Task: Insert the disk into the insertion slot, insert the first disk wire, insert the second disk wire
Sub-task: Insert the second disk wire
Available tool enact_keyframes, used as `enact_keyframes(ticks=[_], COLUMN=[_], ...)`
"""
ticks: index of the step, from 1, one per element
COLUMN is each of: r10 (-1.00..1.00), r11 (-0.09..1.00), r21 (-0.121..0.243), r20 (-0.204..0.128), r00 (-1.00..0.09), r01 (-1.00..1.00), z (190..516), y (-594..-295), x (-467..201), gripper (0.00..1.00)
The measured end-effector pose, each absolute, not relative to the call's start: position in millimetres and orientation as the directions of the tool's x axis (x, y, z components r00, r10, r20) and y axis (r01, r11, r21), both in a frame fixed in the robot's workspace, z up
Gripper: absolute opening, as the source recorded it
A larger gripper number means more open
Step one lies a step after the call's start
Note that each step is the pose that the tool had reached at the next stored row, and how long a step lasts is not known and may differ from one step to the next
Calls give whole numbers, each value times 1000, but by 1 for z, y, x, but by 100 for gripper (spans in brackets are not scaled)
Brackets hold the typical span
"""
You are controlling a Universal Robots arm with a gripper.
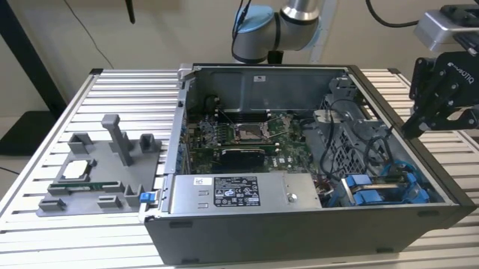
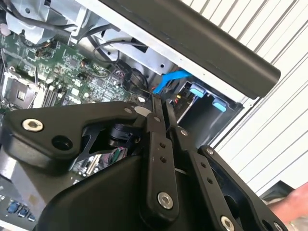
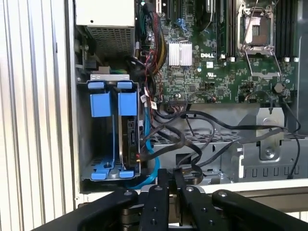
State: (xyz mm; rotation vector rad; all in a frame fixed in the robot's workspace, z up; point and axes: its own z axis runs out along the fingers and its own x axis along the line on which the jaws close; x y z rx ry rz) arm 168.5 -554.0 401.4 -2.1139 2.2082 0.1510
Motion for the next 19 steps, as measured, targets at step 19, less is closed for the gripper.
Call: enact_keyframes(ticks=[19], r10=[-991], r11=[42], r21=[13], r20=[-129], r00=[-44], r01=[-999], z=[408], y=[-556], x=[133], gripper=[0])
